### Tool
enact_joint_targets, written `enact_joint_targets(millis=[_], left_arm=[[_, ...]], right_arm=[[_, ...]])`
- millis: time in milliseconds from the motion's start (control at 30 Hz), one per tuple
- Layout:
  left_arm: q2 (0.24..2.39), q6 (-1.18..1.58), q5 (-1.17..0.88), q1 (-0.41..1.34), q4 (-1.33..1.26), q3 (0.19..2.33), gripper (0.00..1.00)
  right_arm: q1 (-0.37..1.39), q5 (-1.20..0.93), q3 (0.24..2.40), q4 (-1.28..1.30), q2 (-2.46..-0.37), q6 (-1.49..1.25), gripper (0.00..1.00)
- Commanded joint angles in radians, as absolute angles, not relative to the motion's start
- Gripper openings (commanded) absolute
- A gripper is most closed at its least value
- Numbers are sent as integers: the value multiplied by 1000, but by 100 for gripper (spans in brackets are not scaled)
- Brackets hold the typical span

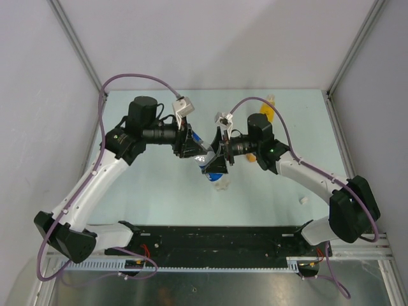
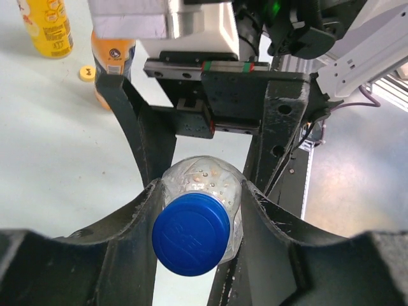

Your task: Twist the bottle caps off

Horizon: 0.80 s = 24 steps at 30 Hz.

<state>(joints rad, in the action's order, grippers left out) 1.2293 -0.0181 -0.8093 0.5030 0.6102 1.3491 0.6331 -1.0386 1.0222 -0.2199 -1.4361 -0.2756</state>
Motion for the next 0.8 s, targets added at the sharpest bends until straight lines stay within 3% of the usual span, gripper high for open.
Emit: enact_joint_targets(millis=[0, 133, 200, 433, 633, 767], left_arm=[[1230, -38, -852, 517, 588, 1398, 37], [1215, -42, -828, 517, 587, 1391, 42], [1204, -45, -803, 517, 586, 1385, 49], [1119, -74, -564, 517, 585, 1350, 94], [1031, -63, -282, 517, 585, 1335, 99], [990, -45, -248, 516, 586, 1326, 99]], right_arm=[[644, -1134, 1067, -318, -1452, -316, 79], [644, -1178, 1067, -378, -1463, -364, 51], [644, -1184, 1066, -401, -1468, -384, 46], [642, -1162, 1067, -418, -1462, -402, 44], [615, -1090, 1067, -394, -1440, -406, 44], [579, -1020, 1067, -387, -1408, -423, 45]])
